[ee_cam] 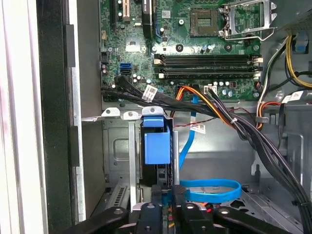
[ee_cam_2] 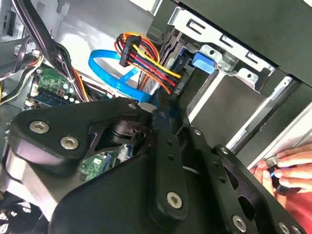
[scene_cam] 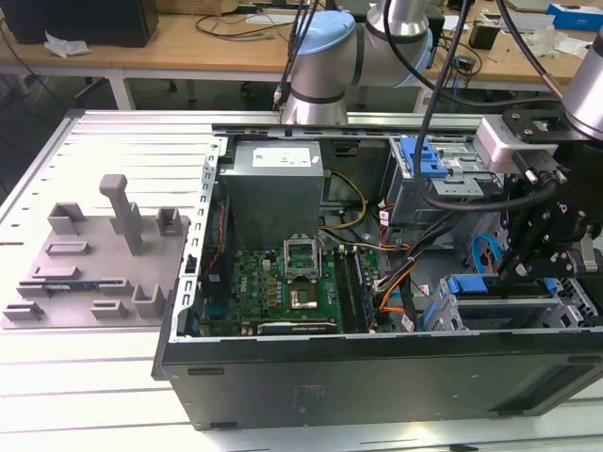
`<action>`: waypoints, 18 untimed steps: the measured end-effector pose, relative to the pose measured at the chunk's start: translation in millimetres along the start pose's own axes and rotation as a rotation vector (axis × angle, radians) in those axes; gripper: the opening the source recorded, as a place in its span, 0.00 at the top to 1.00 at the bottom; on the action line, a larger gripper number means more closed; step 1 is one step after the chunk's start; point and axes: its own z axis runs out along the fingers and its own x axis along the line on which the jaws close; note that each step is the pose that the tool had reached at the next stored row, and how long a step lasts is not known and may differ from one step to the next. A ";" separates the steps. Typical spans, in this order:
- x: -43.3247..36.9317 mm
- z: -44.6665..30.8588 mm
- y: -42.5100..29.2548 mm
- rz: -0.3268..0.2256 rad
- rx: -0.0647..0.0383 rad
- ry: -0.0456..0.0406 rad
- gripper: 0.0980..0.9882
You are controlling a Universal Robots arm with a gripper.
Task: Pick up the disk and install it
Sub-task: 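Insert the second disk wire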
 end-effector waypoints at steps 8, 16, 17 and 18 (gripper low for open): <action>-5.8 -38.4 -0.6 -0.001 0.001 0.0247 0.85; -12.5 -54.6 -0.5 -0.002 0.002 0.0578 0.99; -12.5 -54.6 -0.5 -0.002 0.002 0.0581 0.99; -12.5 -54.6 -0.5 -0.002 0.002 0.0582 0.99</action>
